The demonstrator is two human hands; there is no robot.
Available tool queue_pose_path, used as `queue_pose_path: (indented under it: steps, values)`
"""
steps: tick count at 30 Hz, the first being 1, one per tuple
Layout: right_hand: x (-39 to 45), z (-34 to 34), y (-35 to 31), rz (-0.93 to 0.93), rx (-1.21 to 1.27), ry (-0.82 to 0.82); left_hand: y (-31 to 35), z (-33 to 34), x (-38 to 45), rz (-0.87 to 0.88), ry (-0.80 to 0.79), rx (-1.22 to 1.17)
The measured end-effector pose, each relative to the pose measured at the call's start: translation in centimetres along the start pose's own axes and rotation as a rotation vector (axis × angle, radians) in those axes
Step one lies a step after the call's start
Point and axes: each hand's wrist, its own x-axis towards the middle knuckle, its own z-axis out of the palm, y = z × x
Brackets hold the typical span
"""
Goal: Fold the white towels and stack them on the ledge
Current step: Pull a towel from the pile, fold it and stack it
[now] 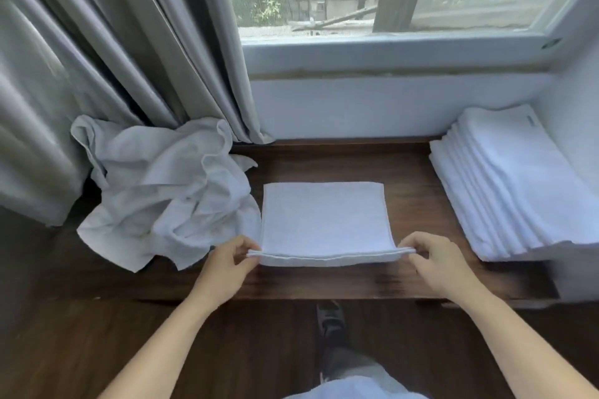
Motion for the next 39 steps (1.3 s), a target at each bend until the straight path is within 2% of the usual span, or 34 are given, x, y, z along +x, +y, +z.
queue_pose_path:
  steps: [5, 9, 13, 17, 25, 32, 39]
  values:
    - [-4.3, 4.0, 2.1, 0.099, -0.025, -0.054, -2.7, 1.6, -3.5, -0.071, -0.01, 0.057]
    - [-4.2, 3.8, 1.9, 0.114, 0.05, -0.009, -2.9, 0.6, -3.1, -0.032, -0.058, 0.013]
    - [-0.1, 2.2, 0.5, 0.102, 0.279, 0.089, -1.0, -0.5, 0.7, 0.026, 0.017, -0.089]
    - [6.5, 1.2, -0.8, 0.118, 0.343, 0.137, 1.1, -0.5, 6.8, 0.062, 0.087, -0.185]
    - [17.0, 4.0, 1.8, 0.265, 0.332, 0.111, 1.3, 3.8, 17.6, -0.093, 0.223, -0.099]
    - [18.1, 5.9, 3.3, 0.39, 0.388, 0.154, -0.1, 5.6, 19.3, -0.239, 0.262, -0.161]
    - [18.2, 5.9, 2.8, 0.402, 0.418, 0.189, 0.1, 6.0, 19.3, -0.226, 0.342, -0.139]
